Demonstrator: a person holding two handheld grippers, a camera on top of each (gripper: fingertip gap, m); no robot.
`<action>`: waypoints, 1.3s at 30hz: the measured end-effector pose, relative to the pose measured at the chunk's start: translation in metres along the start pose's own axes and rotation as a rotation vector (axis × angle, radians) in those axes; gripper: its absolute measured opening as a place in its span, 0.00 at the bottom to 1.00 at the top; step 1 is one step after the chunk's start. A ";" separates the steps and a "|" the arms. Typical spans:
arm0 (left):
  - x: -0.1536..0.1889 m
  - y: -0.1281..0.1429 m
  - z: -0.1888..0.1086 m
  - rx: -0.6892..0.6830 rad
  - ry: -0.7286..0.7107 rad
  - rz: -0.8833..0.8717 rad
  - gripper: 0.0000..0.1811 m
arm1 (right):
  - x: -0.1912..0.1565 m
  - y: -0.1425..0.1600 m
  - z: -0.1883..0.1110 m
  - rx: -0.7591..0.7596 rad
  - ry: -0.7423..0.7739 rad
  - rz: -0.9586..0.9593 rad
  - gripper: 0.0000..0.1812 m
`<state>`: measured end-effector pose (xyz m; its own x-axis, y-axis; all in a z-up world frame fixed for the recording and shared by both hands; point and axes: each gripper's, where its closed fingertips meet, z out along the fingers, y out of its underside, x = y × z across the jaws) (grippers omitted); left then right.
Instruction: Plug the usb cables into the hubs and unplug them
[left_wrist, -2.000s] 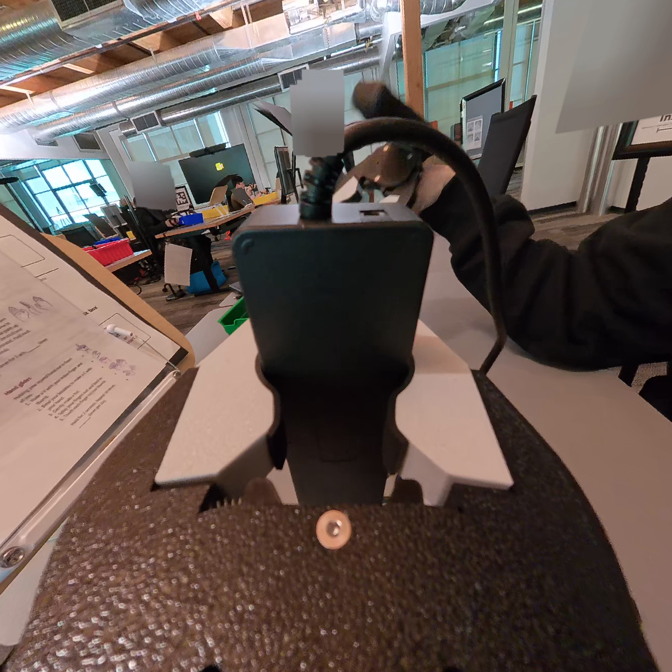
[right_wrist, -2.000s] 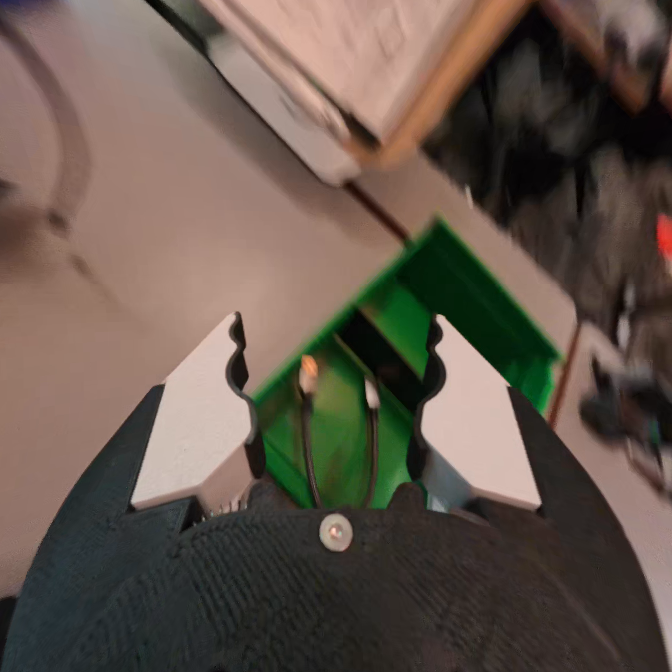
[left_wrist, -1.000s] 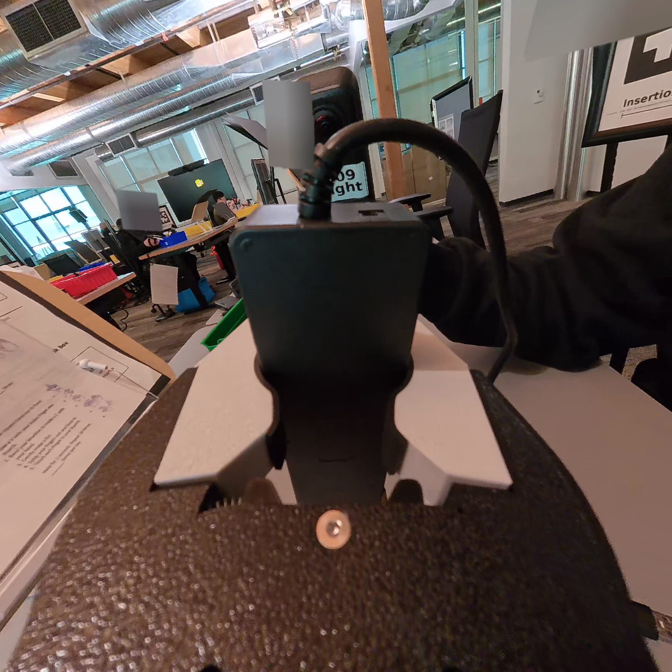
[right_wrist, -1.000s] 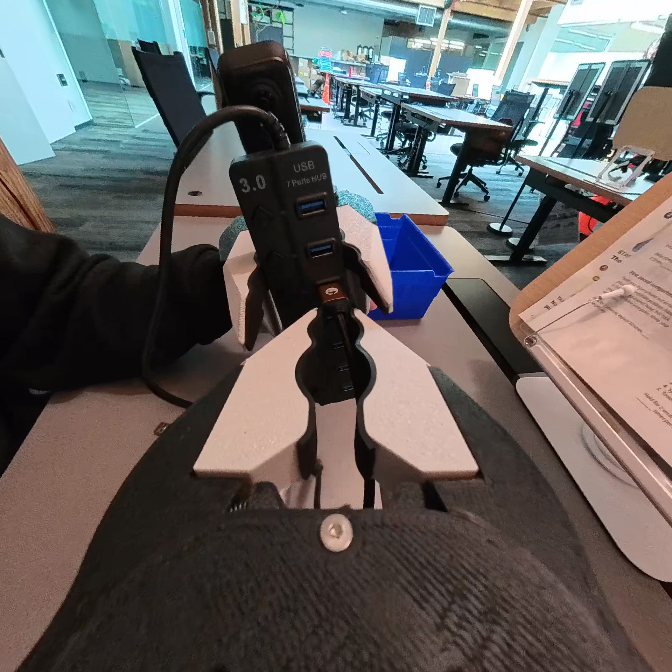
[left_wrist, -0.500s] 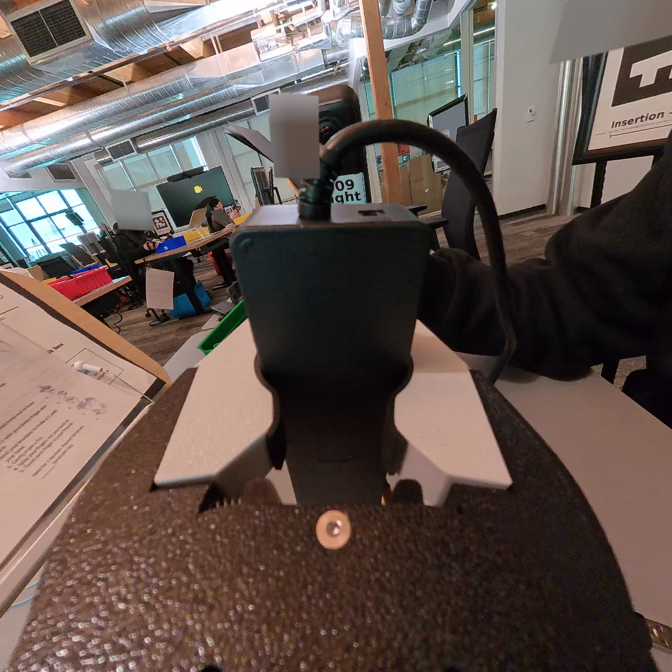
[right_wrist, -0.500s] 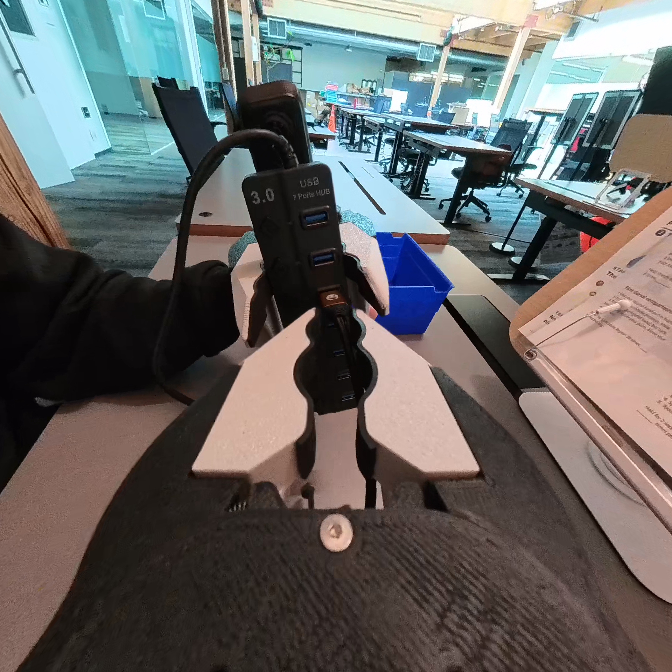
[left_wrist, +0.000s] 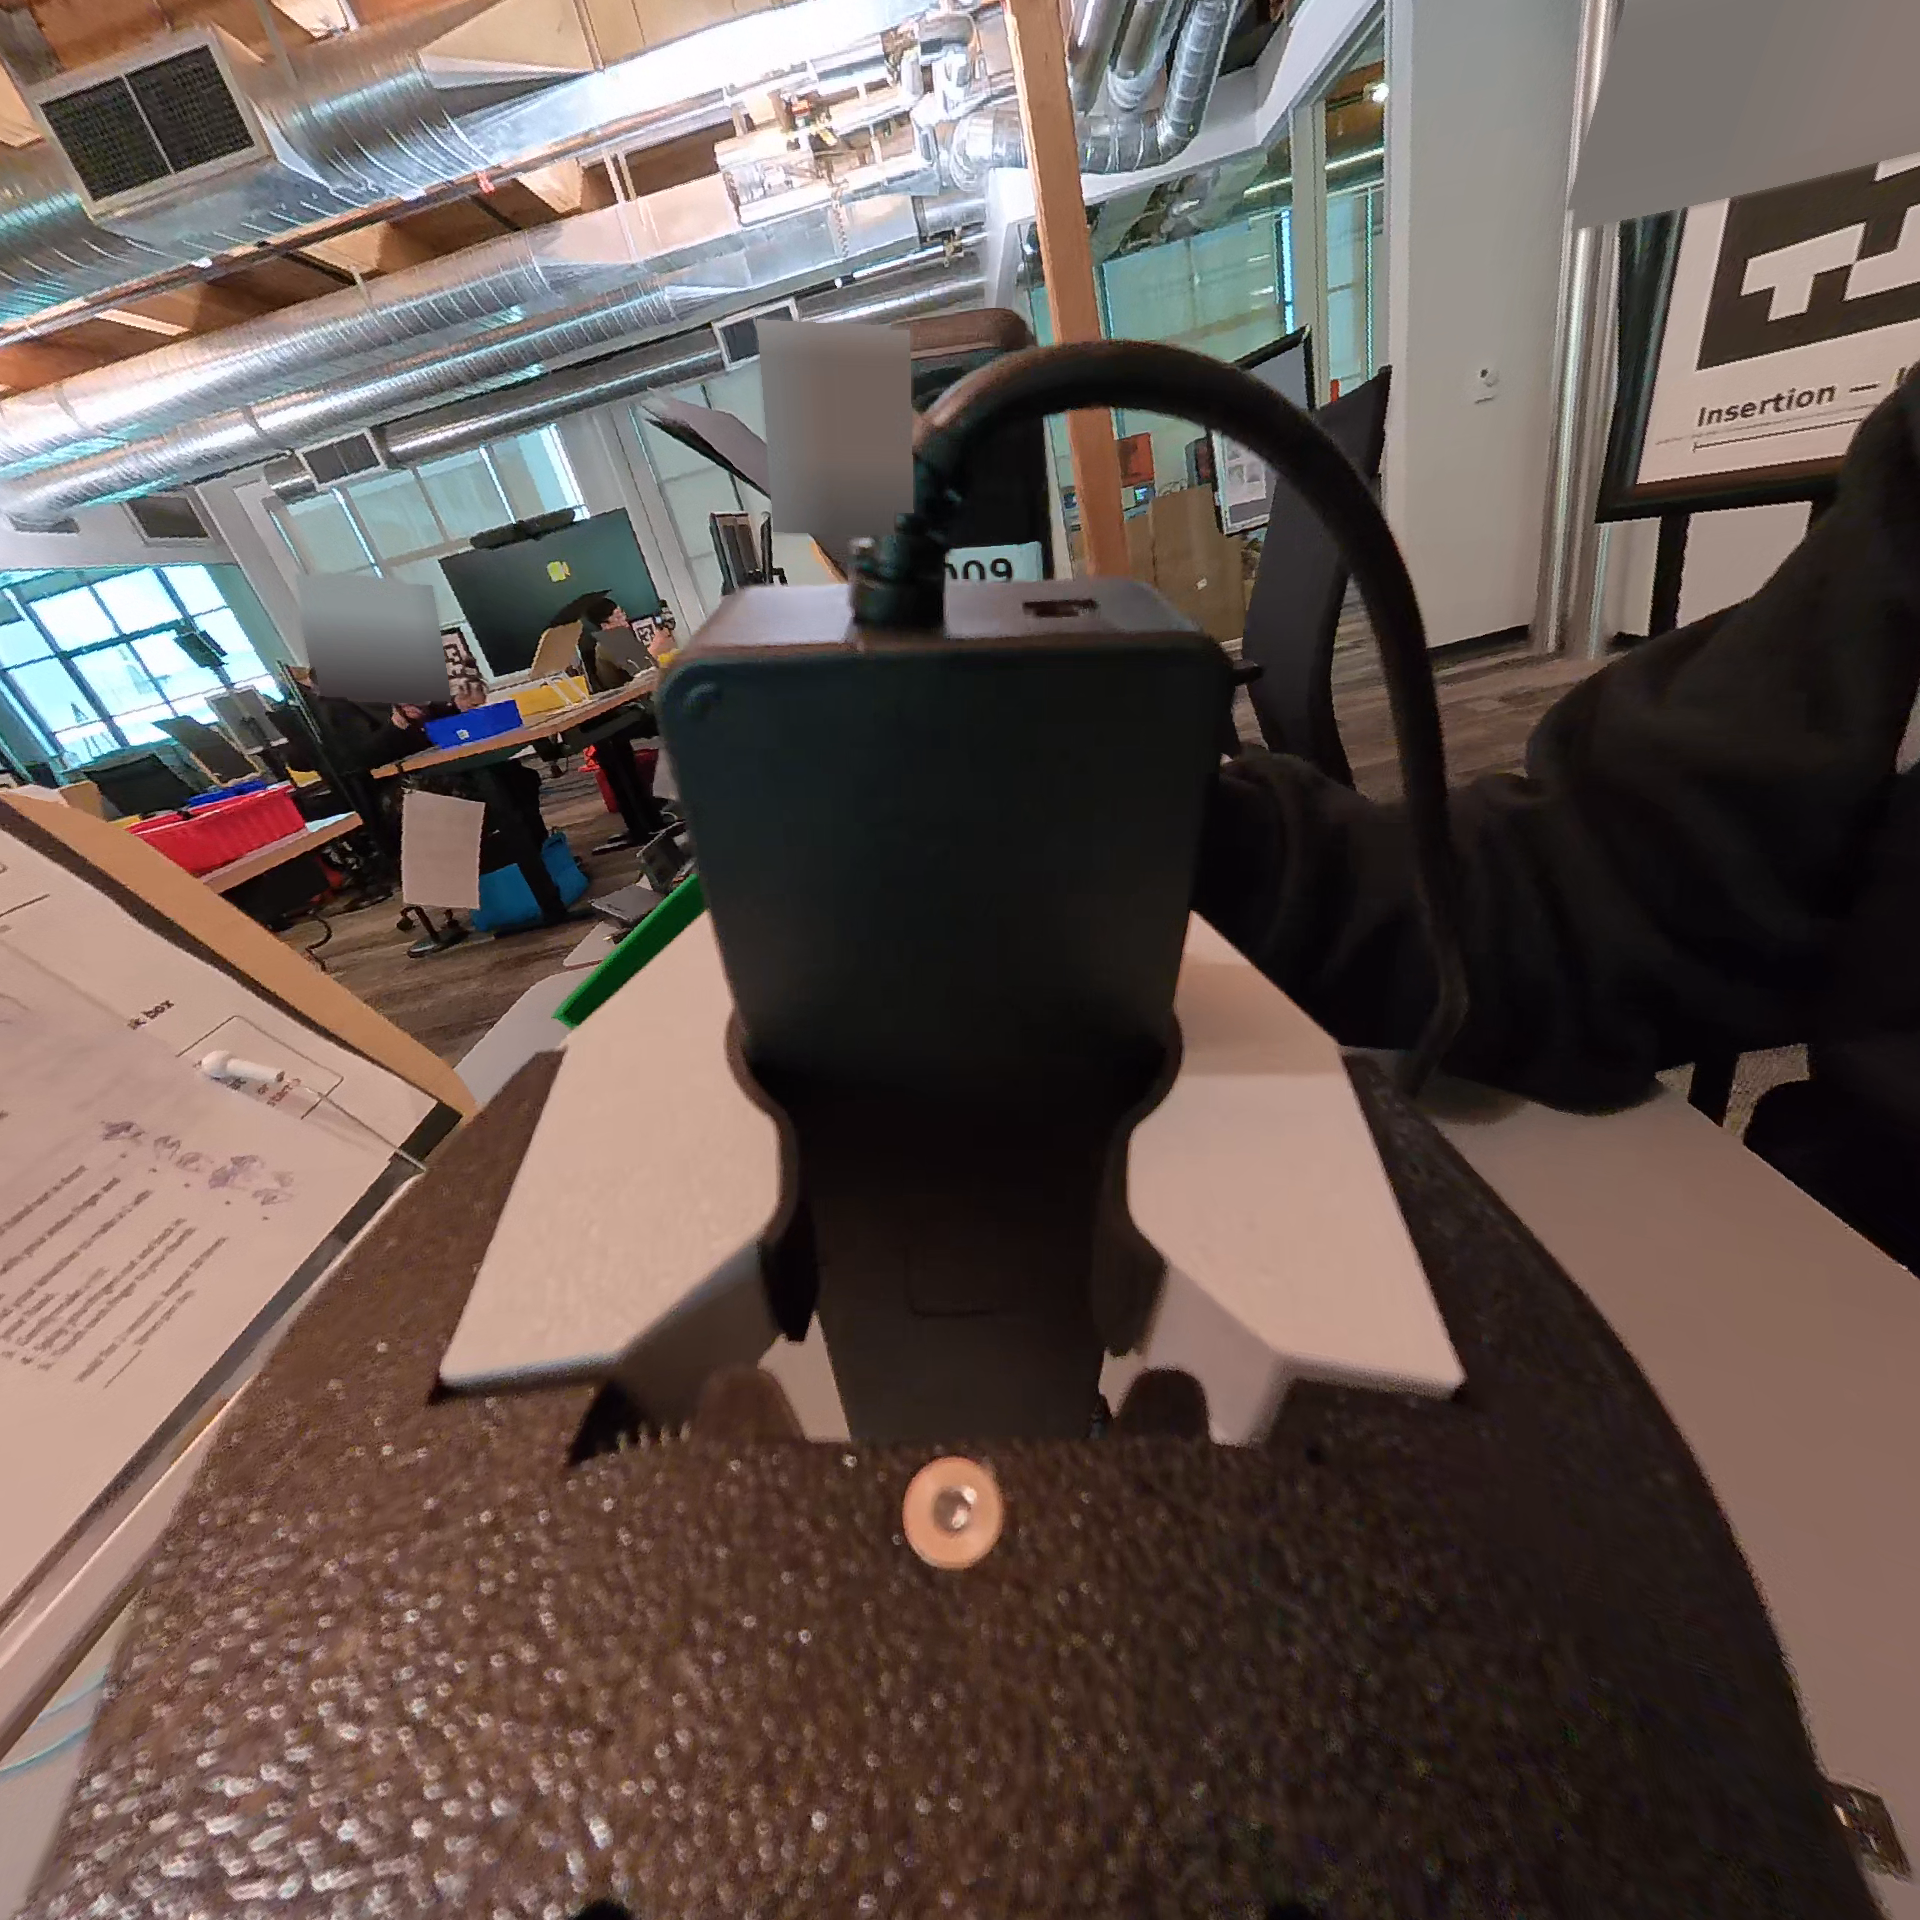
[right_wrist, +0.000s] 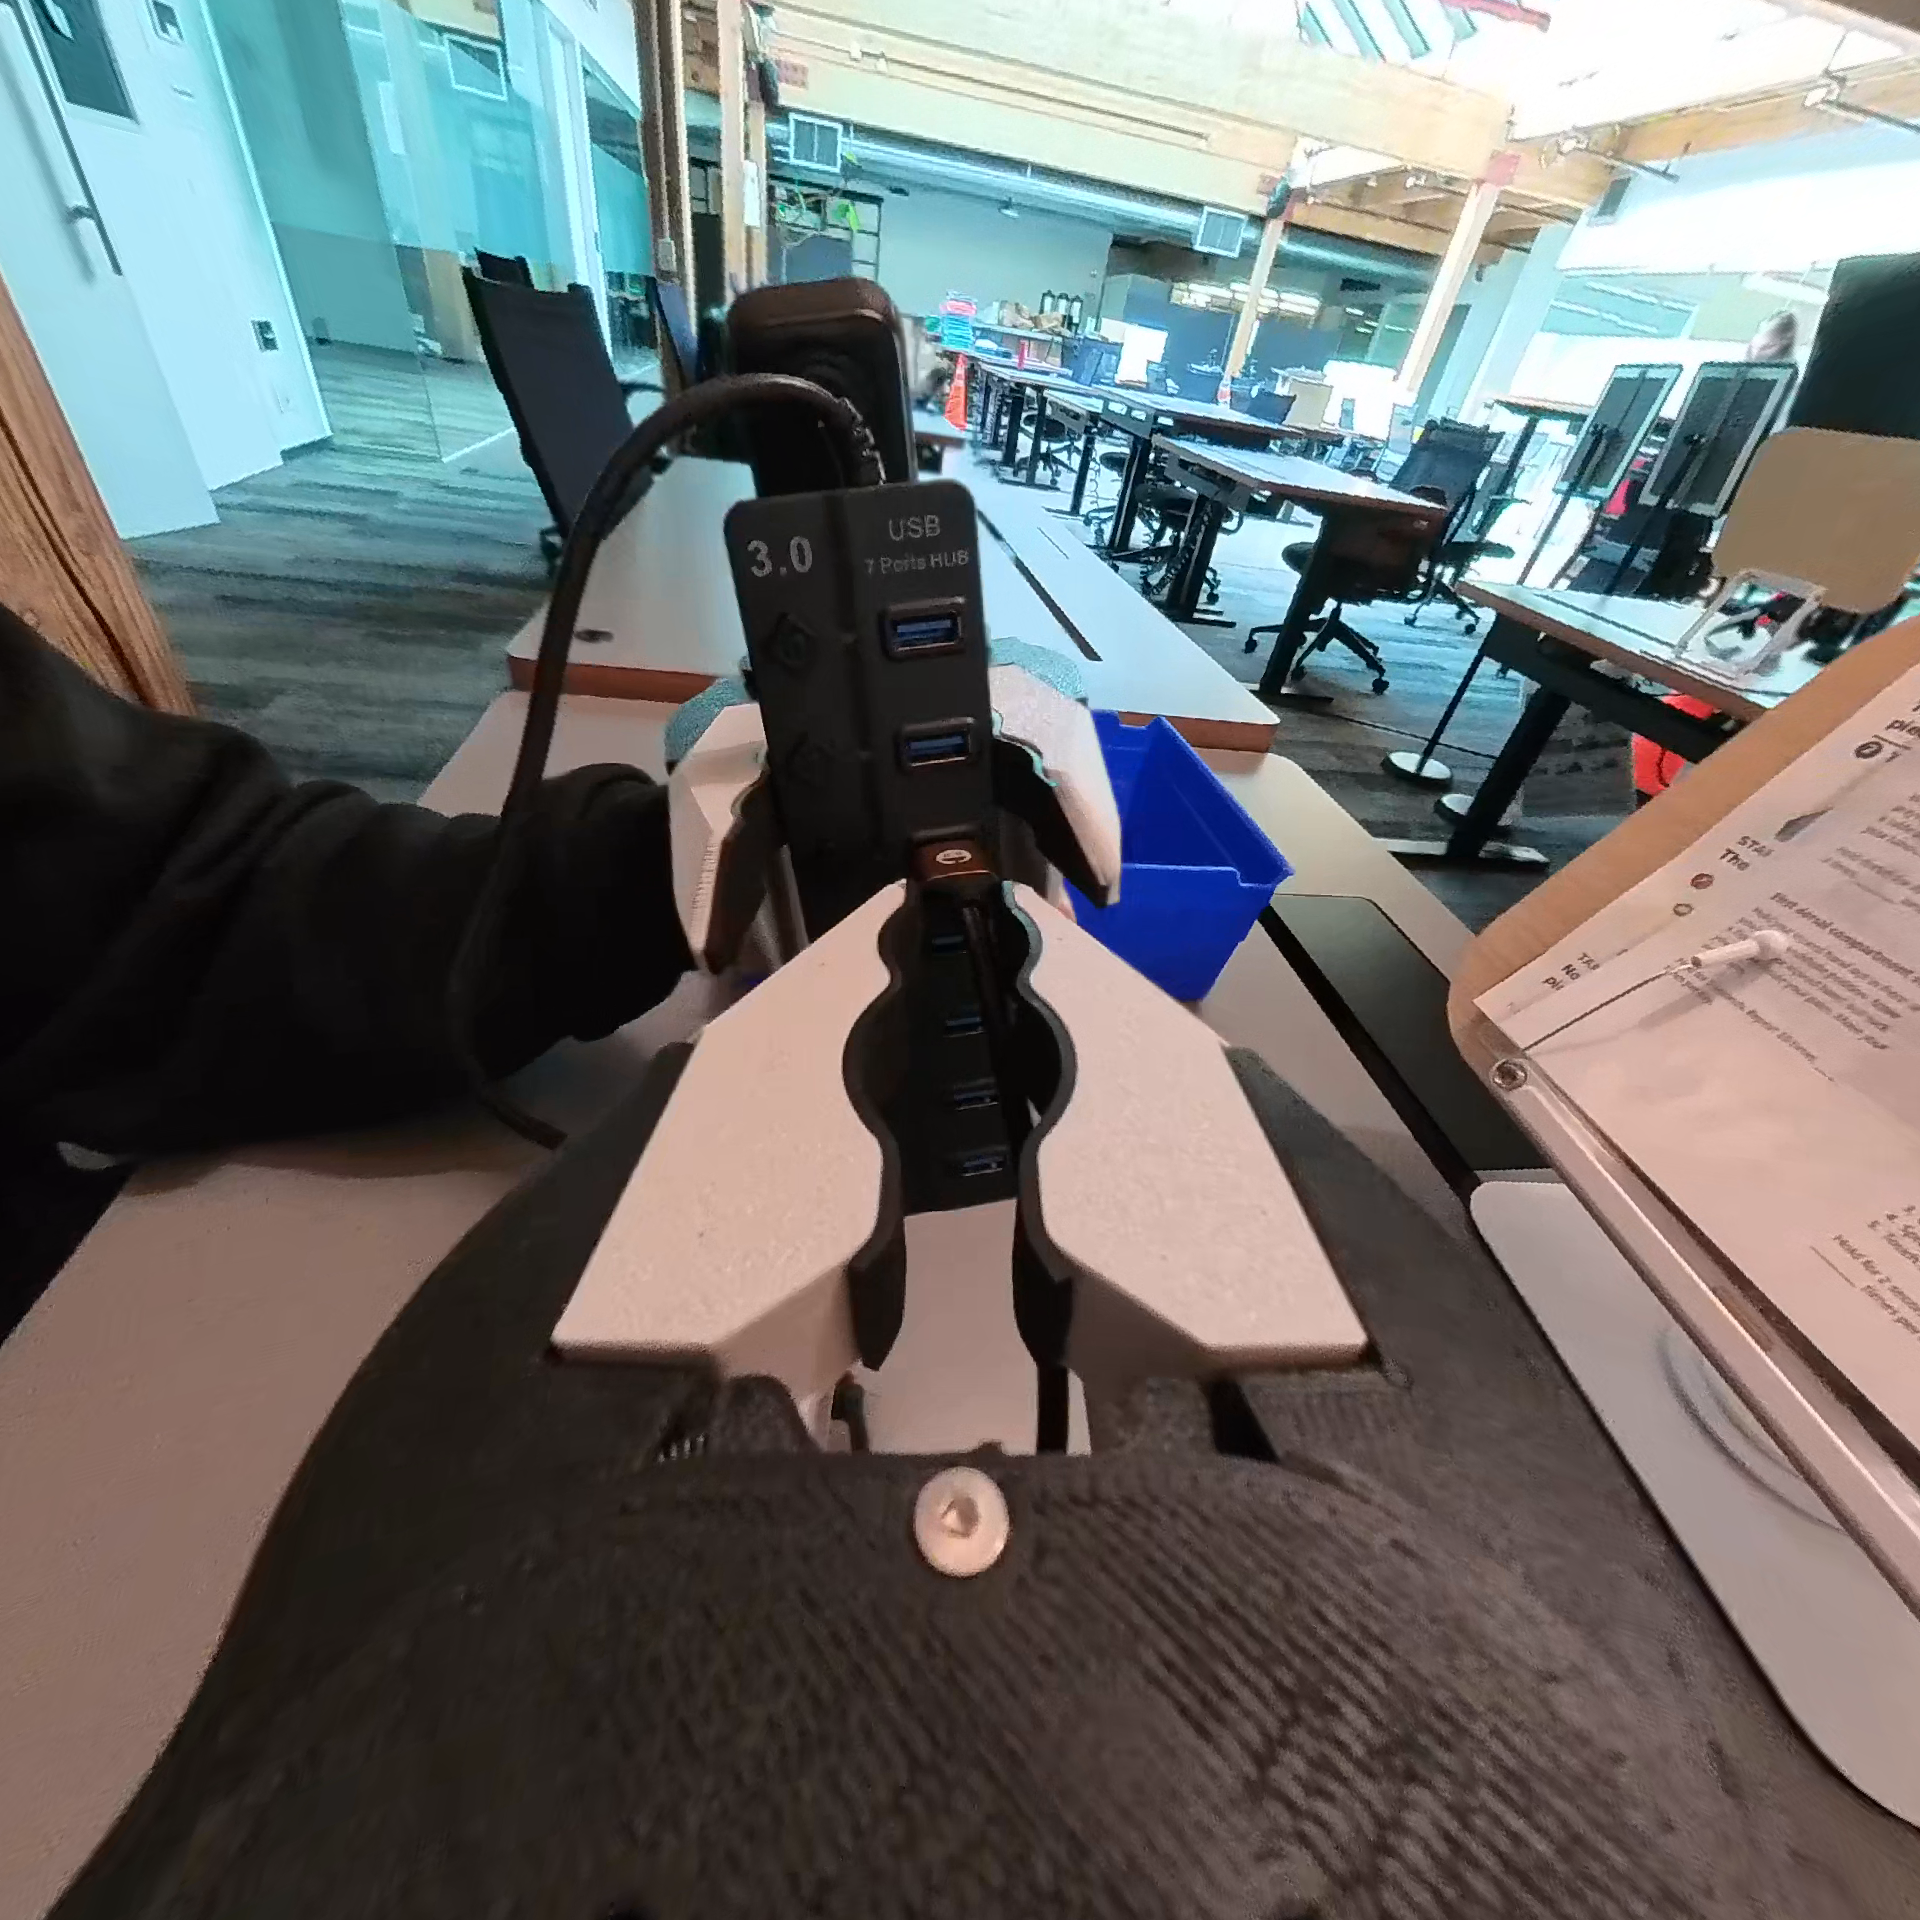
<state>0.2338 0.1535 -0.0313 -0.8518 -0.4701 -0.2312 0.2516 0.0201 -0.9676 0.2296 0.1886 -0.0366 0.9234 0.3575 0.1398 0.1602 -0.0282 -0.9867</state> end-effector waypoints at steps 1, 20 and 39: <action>0.000 0.001 0.000 -0.006 0.000 0.003 0.34 | -0.001 0.000 -0.001 0.001 -0.009 0.015 0.07; 0.001 -0.001 0.004 -0.004 -0.007 0.013 0.34 | -0.003 0.000 0.010 0.026 -0.005 0.053 0.08; 0.010 -0.012 0.005 -0.028 0.022 0.024 0.34 | -0.013 -0.012 0.005 -0.095 0.066 -0.027 0.08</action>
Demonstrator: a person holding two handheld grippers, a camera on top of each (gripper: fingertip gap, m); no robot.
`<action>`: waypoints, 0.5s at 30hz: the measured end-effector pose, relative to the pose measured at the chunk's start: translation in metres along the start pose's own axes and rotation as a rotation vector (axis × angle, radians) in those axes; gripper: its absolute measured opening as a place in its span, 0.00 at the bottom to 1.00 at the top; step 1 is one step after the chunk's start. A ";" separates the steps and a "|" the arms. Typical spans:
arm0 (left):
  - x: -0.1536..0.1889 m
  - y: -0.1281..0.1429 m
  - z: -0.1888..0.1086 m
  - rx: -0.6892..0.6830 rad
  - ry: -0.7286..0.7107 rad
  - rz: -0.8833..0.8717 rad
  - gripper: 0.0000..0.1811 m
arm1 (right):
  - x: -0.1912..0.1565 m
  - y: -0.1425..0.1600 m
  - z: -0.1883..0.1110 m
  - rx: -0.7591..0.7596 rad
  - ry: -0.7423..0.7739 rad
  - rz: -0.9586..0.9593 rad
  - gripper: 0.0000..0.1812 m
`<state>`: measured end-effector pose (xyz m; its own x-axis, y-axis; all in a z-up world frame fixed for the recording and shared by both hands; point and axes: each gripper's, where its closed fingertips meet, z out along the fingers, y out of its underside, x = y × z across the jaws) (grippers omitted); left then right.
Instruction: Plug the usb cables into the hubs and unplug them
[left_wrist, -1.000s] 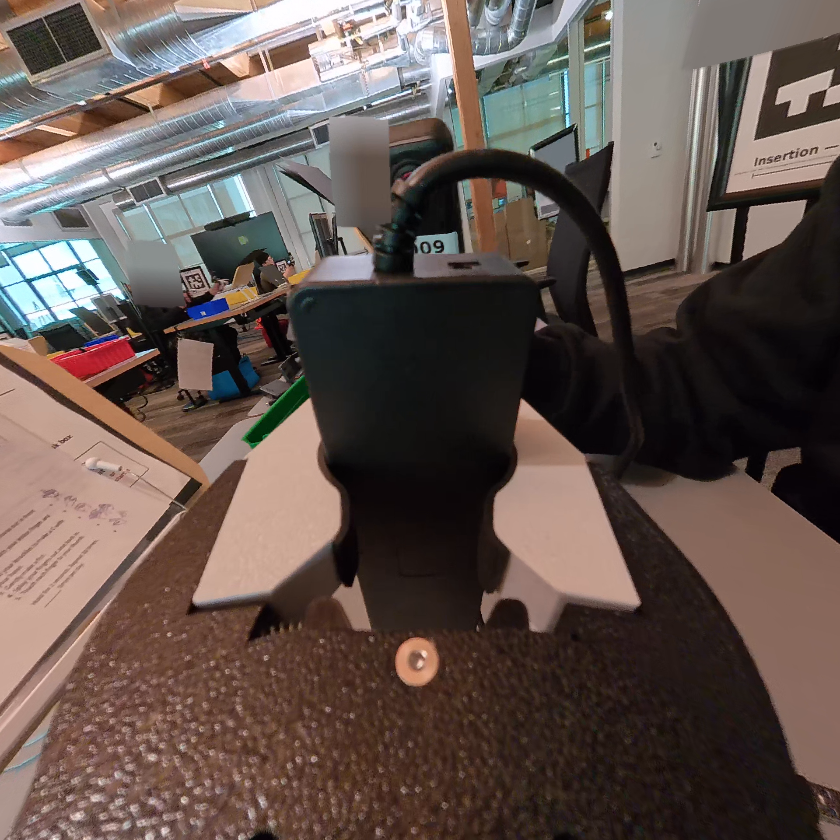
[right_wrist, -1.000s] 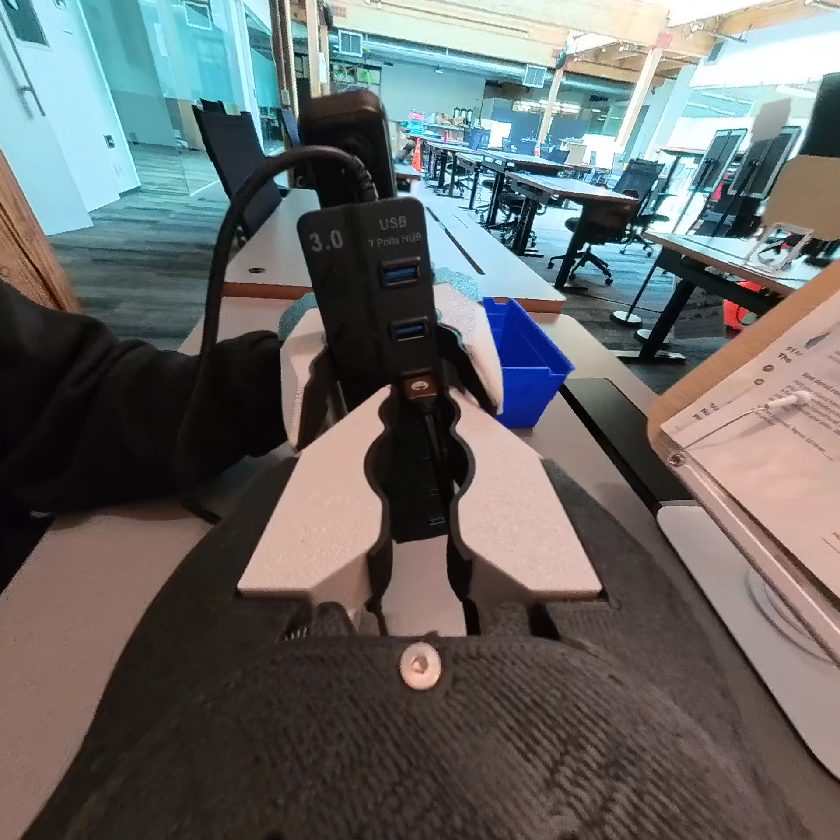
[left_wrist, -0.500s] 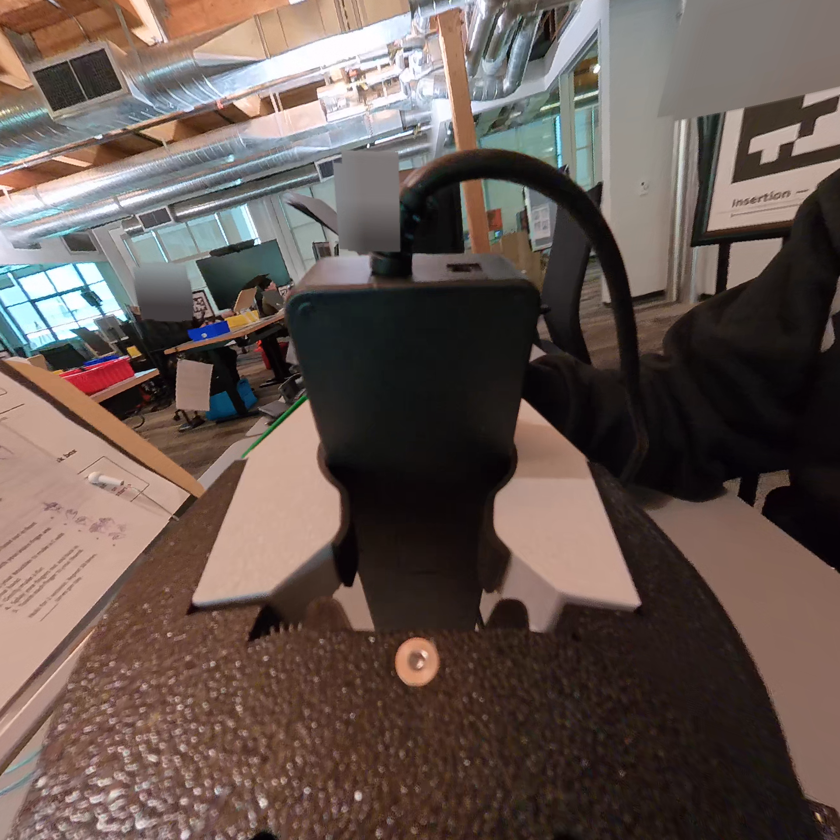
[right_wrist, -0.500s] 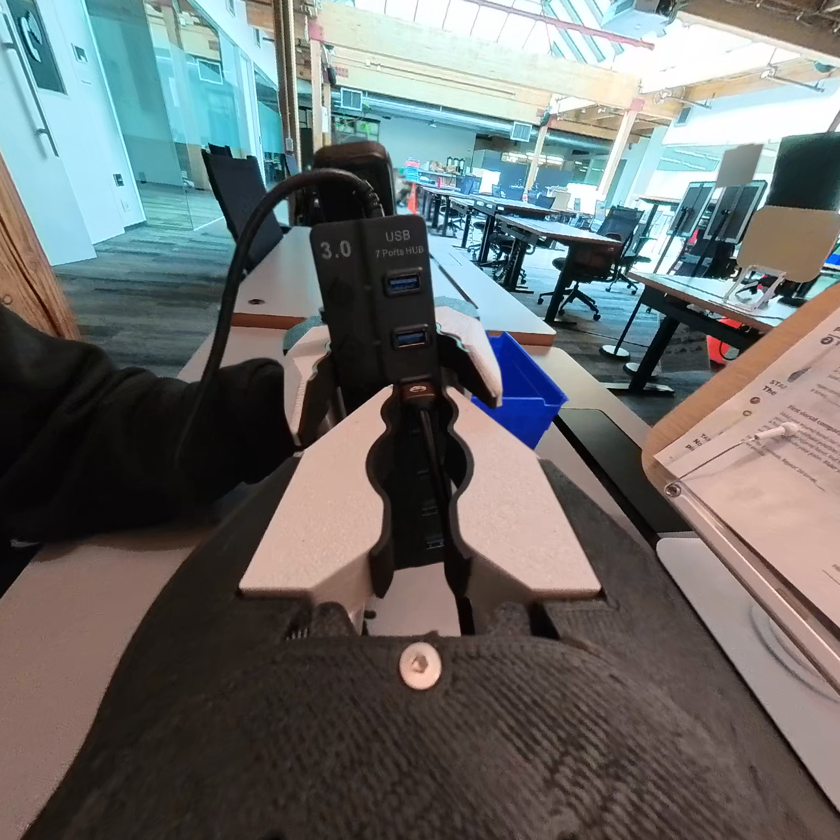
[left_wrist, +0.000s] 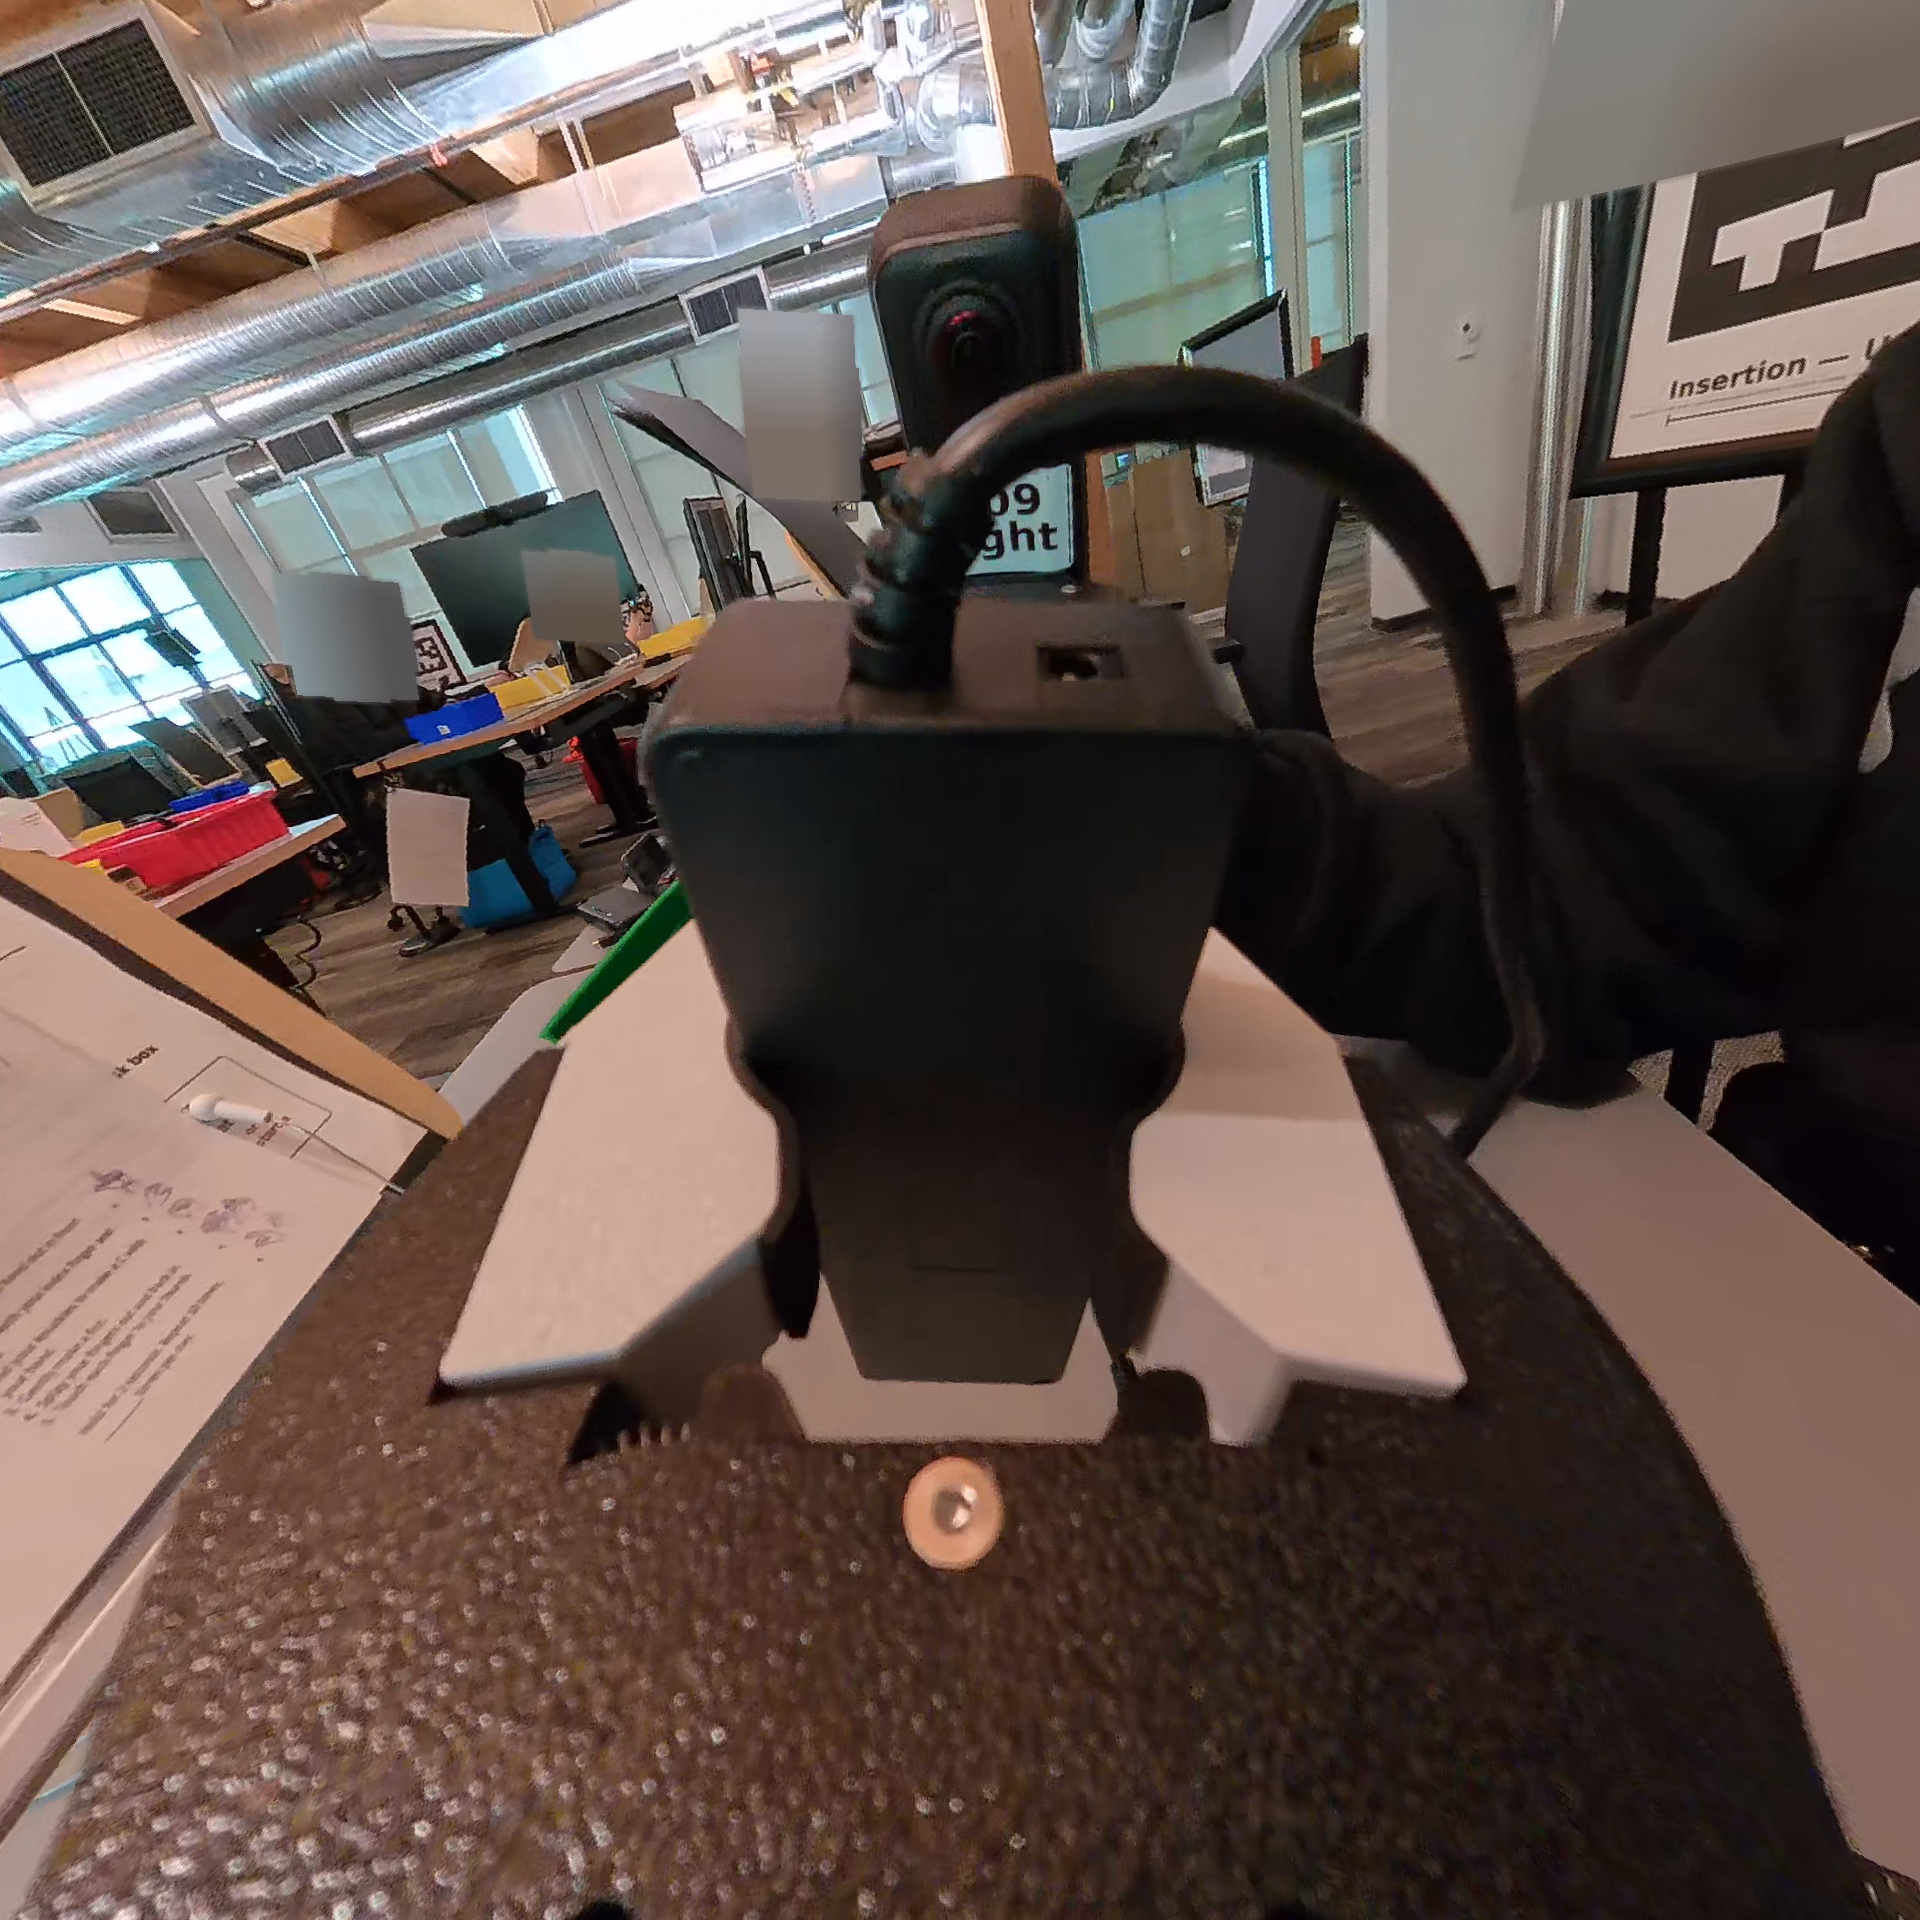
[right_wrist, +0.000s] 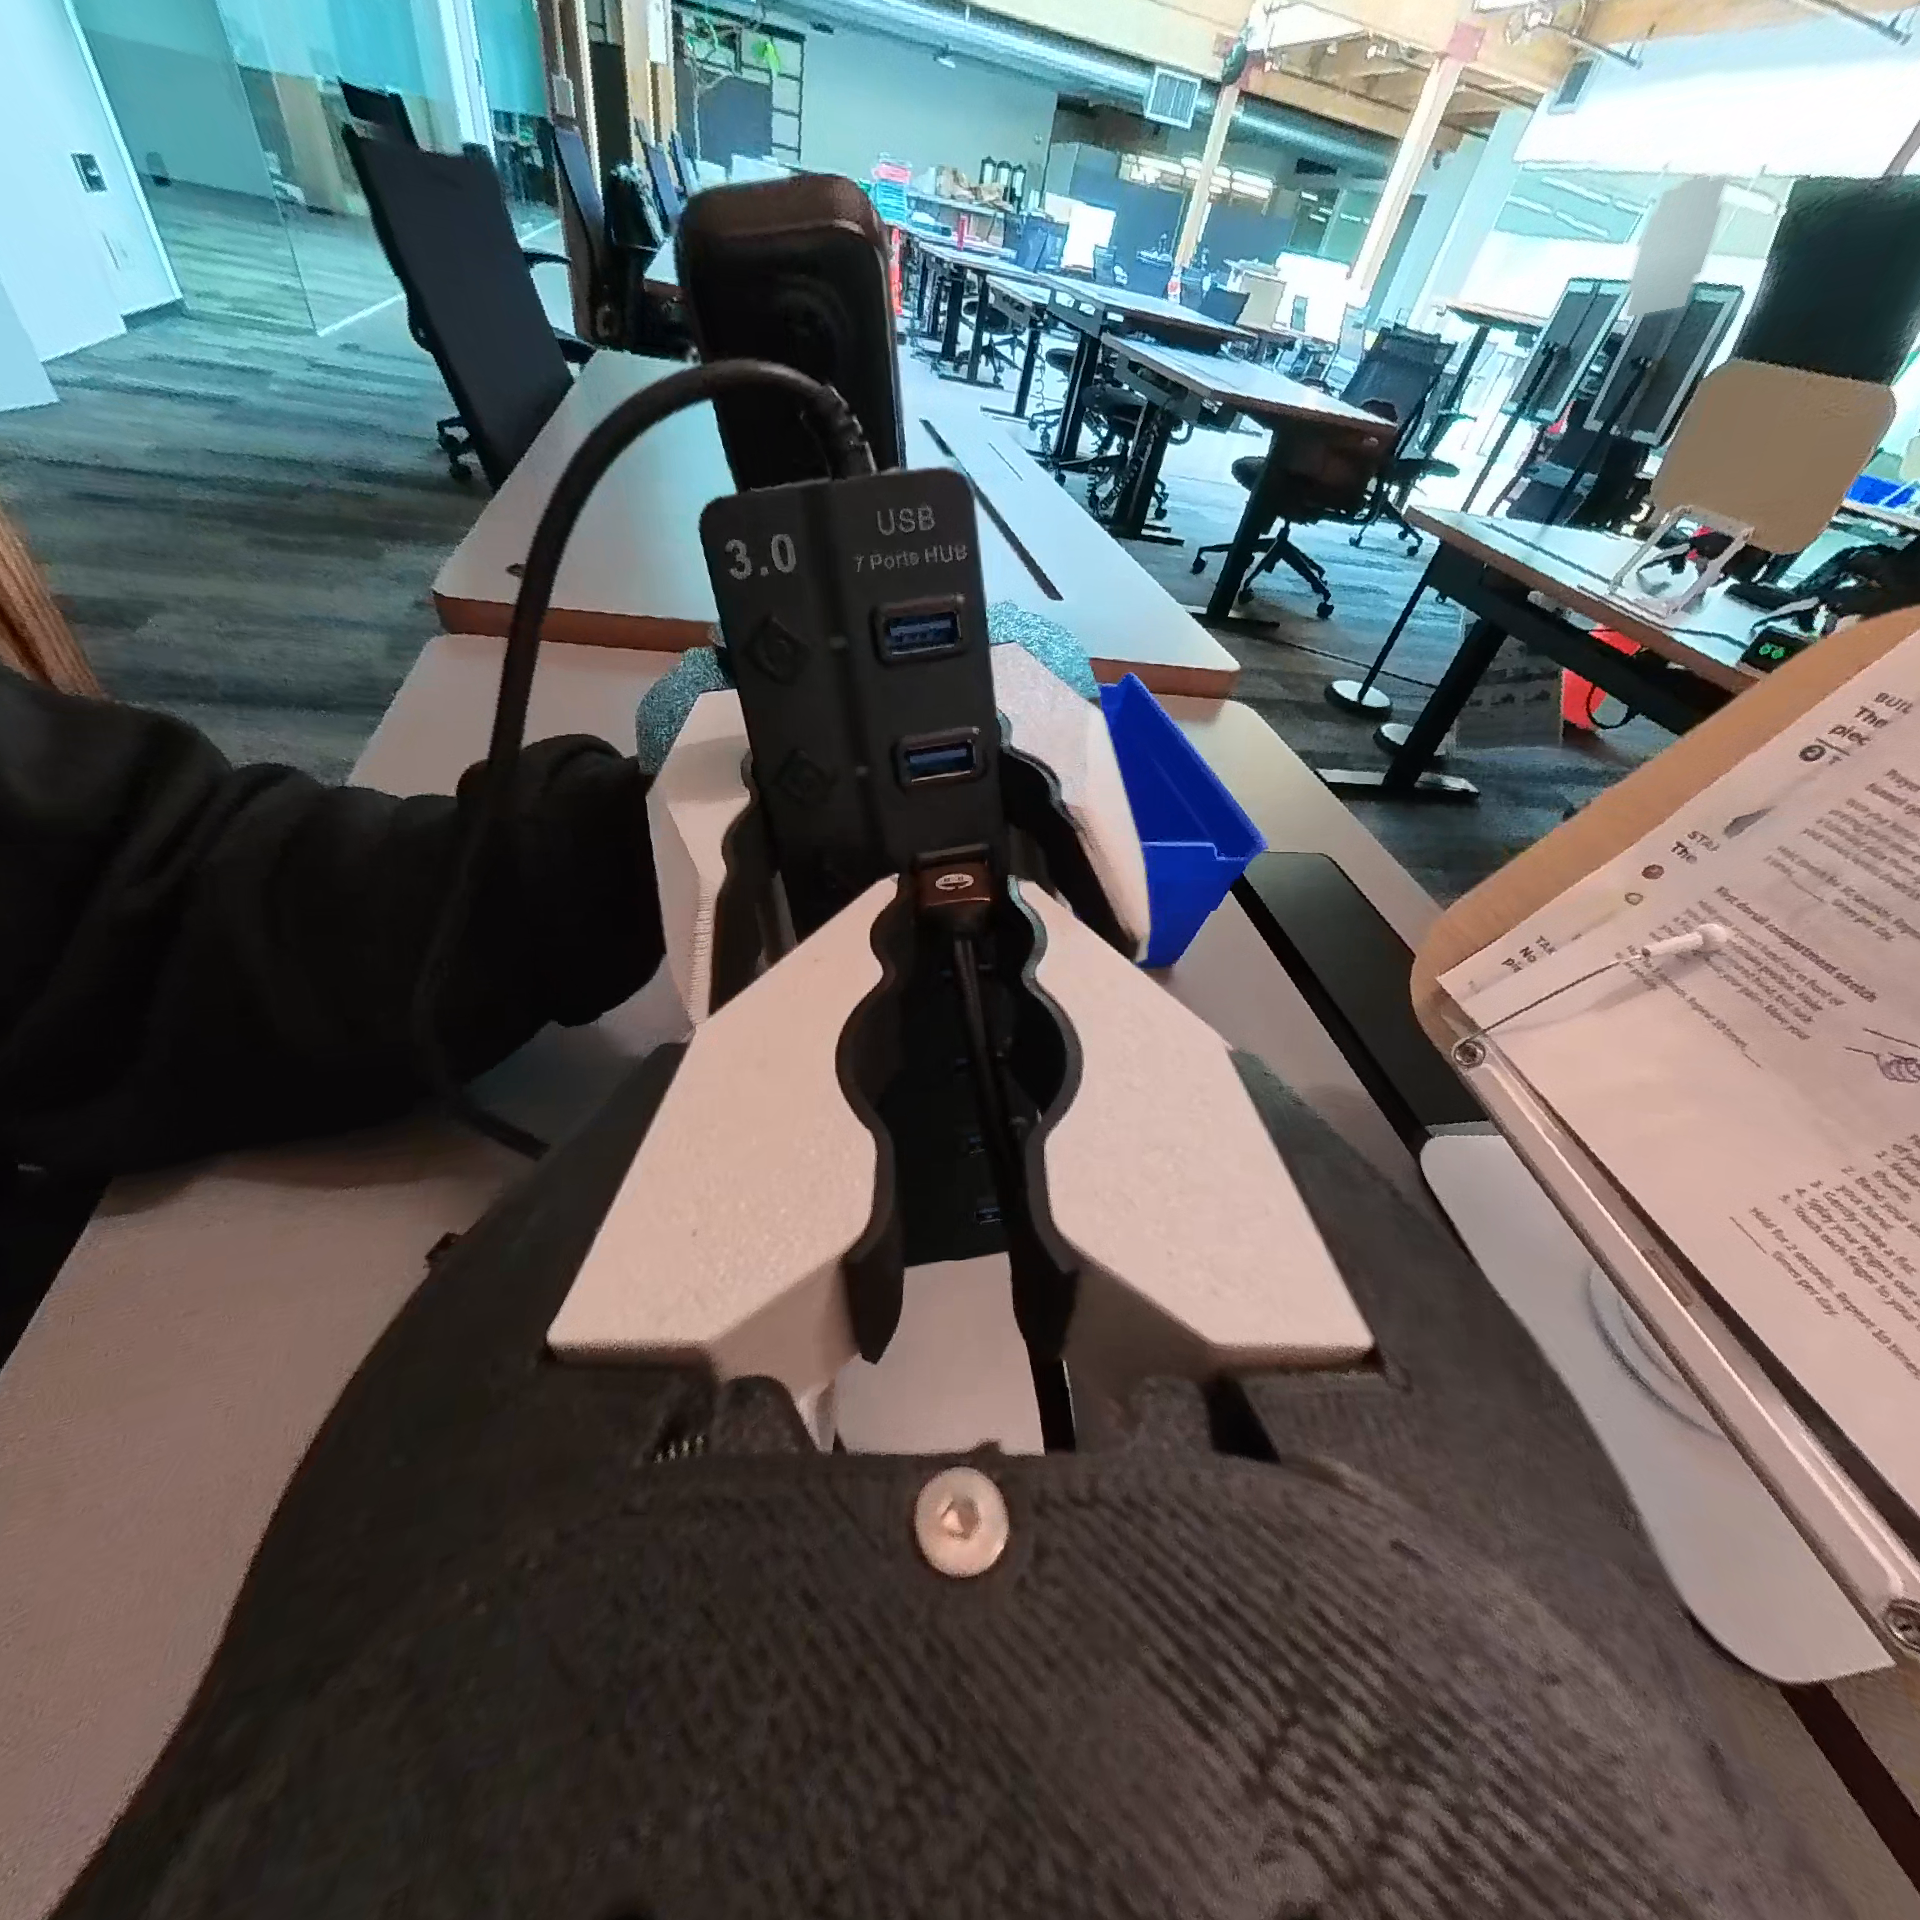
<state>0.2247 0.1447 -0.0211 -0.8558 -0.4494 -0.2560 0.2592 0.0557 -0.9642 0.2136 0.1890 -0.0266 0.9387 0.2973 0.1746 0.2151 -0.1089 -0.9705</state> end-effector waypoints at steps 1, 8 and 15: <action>0.001 0.000 0.001 -0.001 0.002 0.001 0.34 | -0.001 0.000 -0.001 -0.006 -0.001 0.000 0.08; -0.040 -0.003 -0.053 0.047 -0.205 -0.081 0.34 | 0.038 -0.031 -0.074 0.095 0.192 -0.021 0.07; -0.040 -0.005 -0.046 0.023 -0.219 -0.055 0.34 | 0.088 -0.027 -0.173 0.019 0.592 -0.083 0.08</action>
<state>0.2372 0.2036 -0.0092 -0.7522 -0.6339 -0.1798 0.2270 0.0069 -0.9739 0.3373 0.0540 0.0442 0.9106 -0.2762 0.3076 0.2943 -0.0895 -0.9515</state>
